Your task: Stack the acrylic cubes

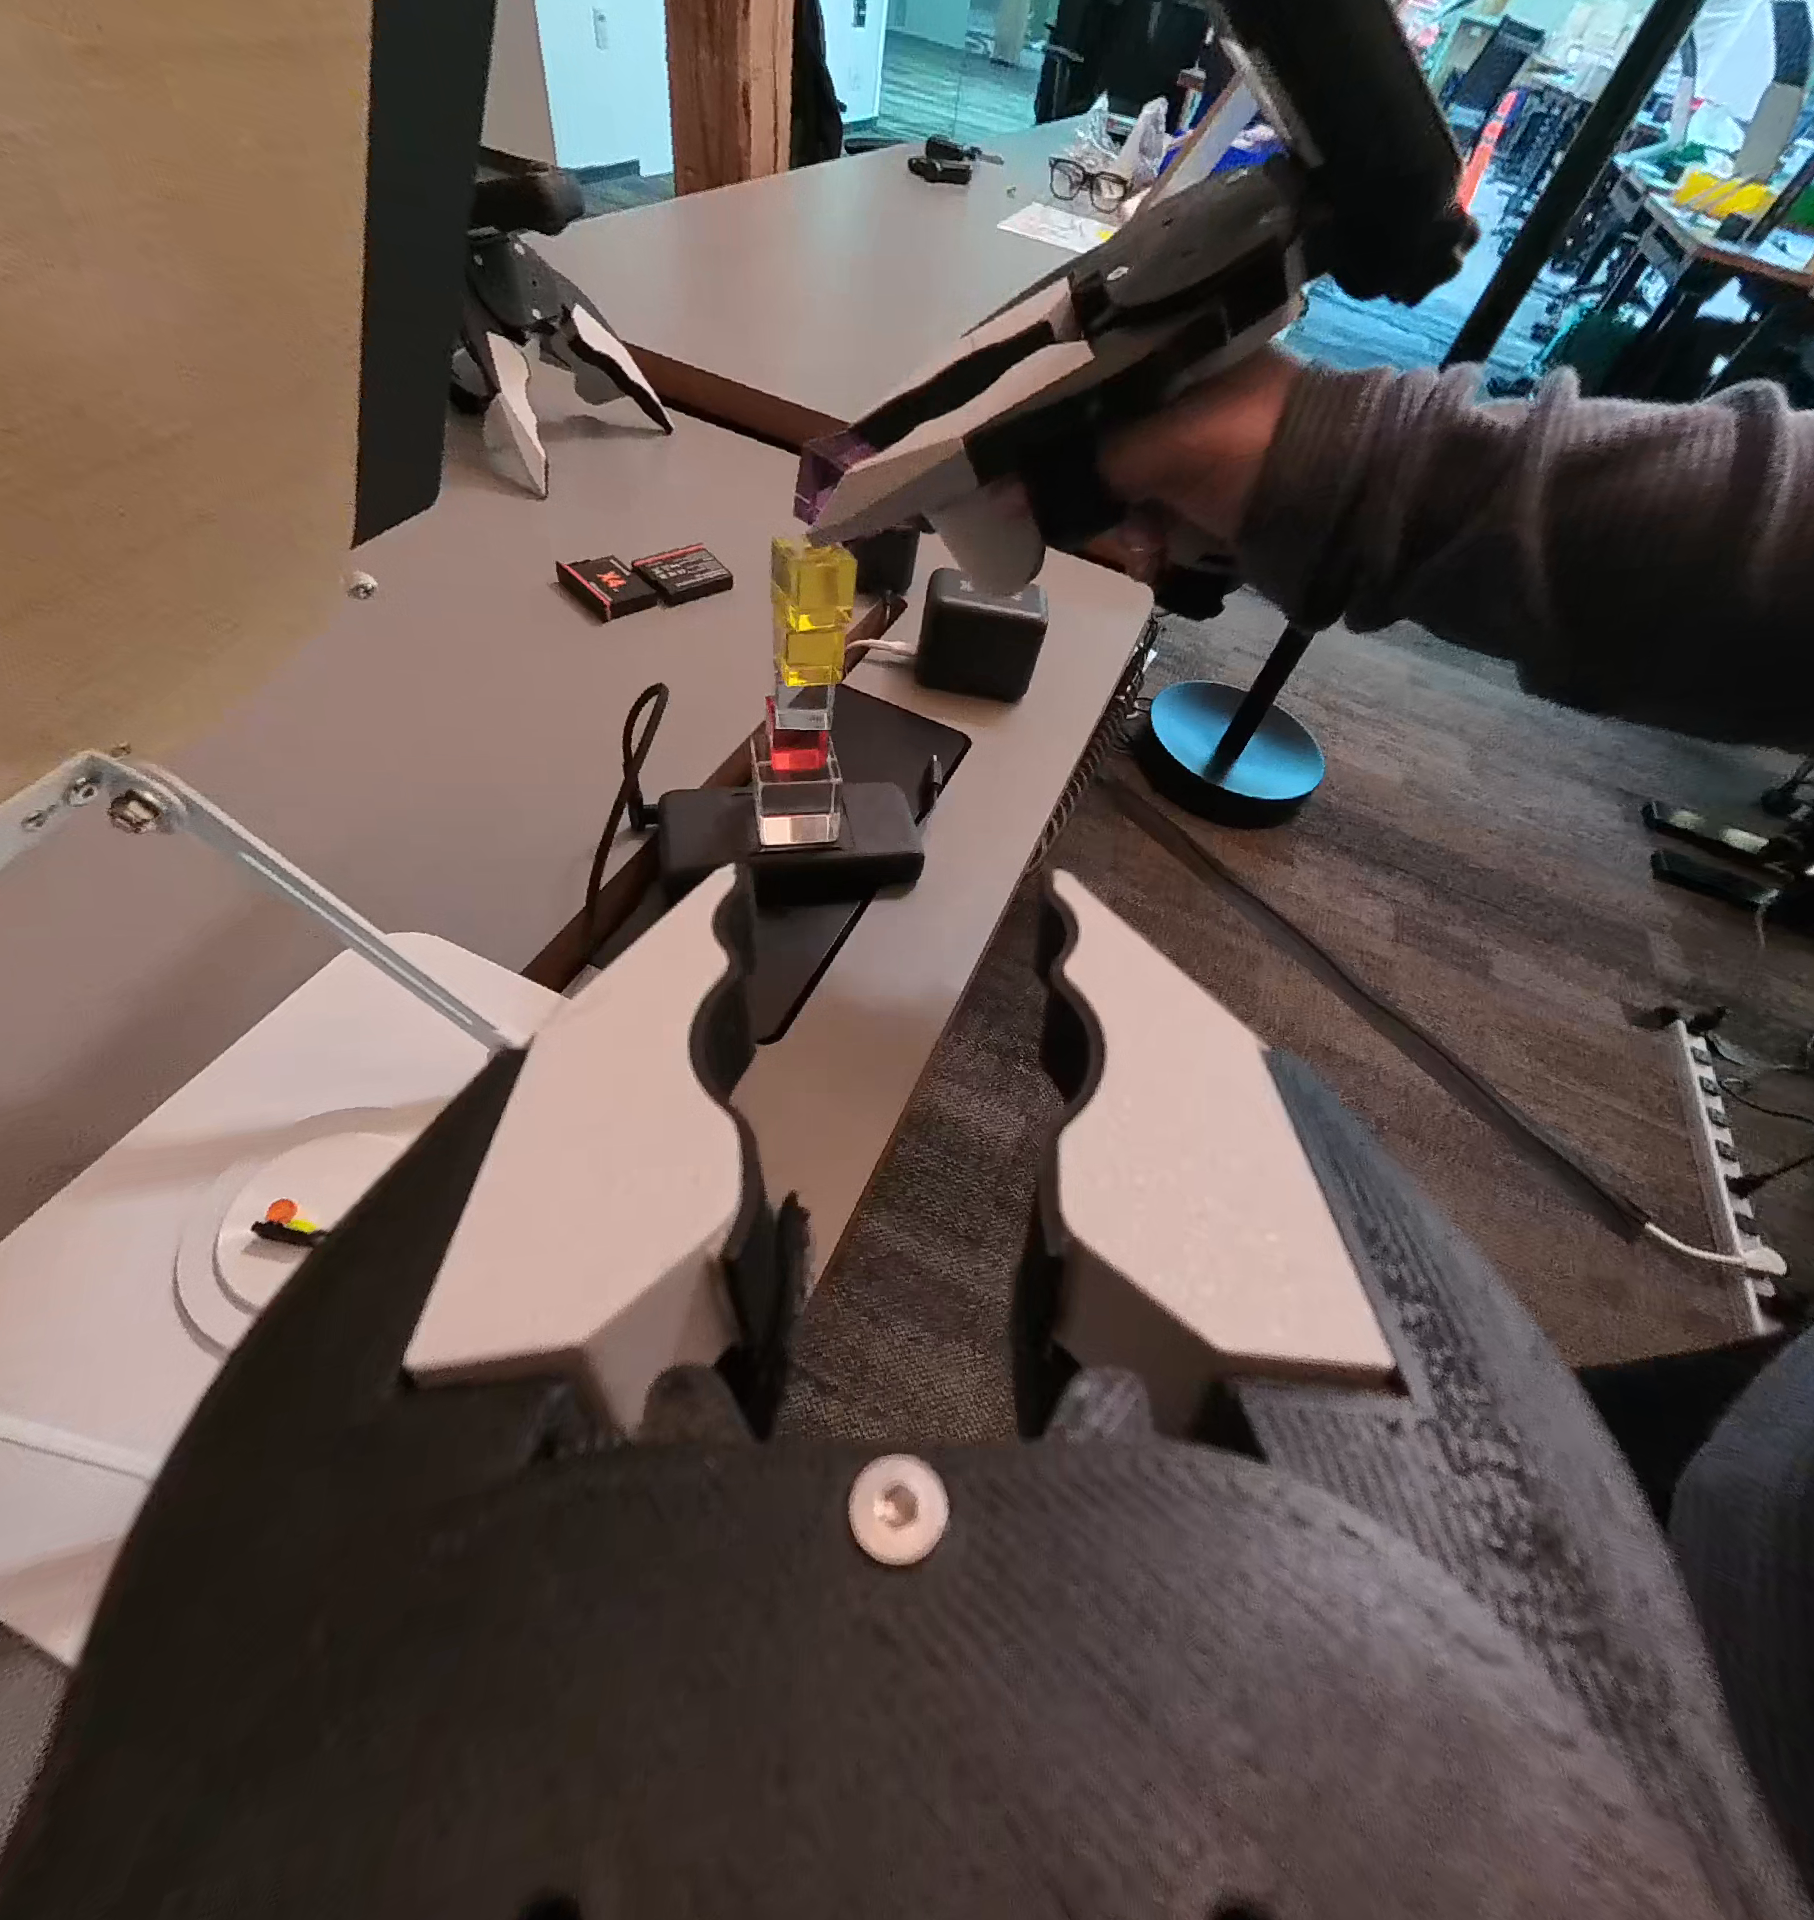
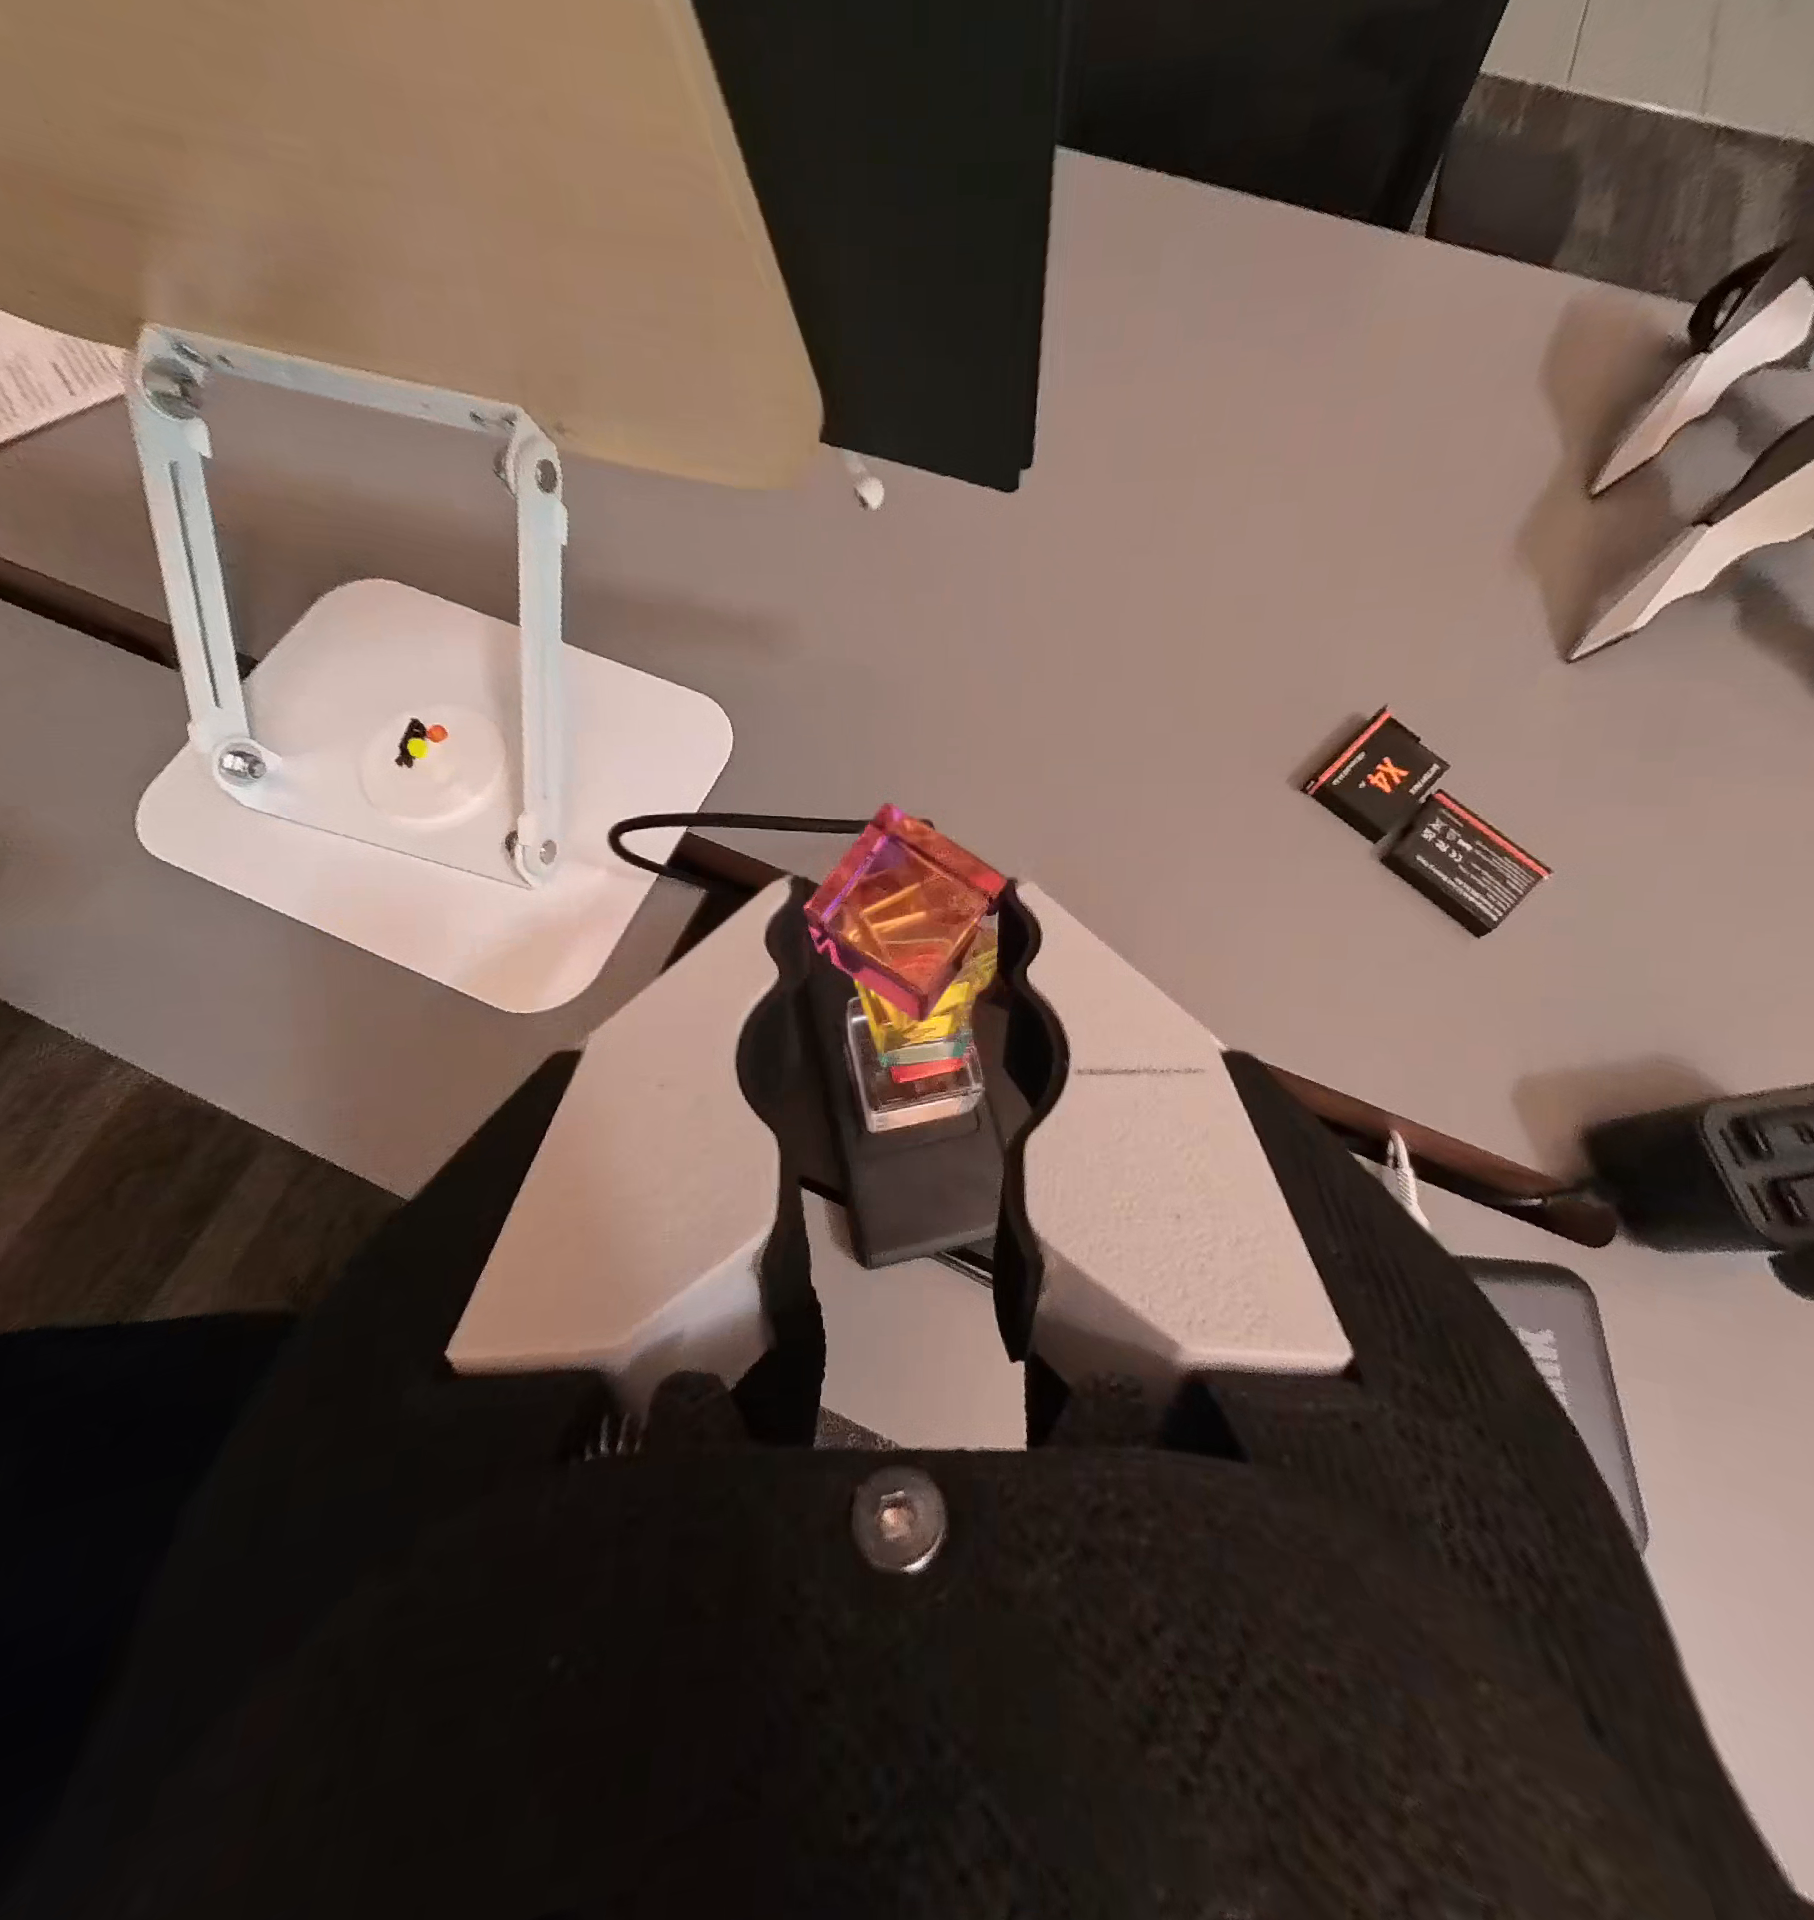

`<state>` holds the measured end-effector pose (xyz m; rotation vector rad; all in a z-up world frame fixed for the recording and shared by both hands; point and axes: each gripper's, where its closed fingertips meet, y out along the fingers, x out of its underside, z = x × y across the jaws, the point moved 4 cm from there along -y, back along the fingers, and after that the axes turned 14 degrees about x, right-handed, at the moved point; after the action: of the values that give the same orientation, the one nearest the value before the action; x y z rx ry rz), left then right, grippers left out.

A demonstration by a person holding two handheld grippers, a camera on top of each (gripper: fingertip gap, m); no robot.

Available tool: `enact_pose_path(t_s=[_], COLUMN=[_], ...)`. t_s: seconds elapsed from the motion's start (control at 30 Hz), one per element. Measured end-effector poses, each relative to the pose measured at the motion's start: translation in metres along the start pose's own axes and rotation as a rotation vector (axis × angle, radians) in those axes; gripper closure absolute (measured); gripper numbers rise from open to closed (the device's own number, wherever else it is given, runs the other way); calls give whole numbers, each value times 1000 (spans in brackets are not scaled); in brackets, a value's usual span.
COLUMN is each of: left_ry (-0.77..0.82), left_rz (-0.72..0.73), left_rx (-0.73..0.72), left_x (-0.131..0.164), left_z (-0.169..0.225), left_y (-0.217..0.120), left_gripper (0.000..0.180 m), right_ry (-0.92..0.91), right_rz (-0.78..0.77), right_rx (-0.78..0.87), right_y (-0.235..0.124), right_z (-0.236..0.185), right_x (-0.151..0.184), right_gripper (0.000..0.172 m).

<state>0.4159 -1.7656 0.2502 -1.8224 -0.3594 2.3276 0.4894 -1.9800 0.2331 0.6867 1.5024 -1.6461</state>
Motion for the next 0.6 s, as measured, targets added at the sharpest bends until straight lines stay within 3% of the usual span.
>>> enact_pose_path(t_s=[0.6], left_ry=[-17], left_rz=[4], left_rx=[-54], left_x=[3], left_z=[-14], left_y=[-9], left_gripper=[128], right_ry=[23], right_rz=[-53], right_rx=[4], right_y=[11], right_z=[-1], right_x=[5], right_gripper=[136])
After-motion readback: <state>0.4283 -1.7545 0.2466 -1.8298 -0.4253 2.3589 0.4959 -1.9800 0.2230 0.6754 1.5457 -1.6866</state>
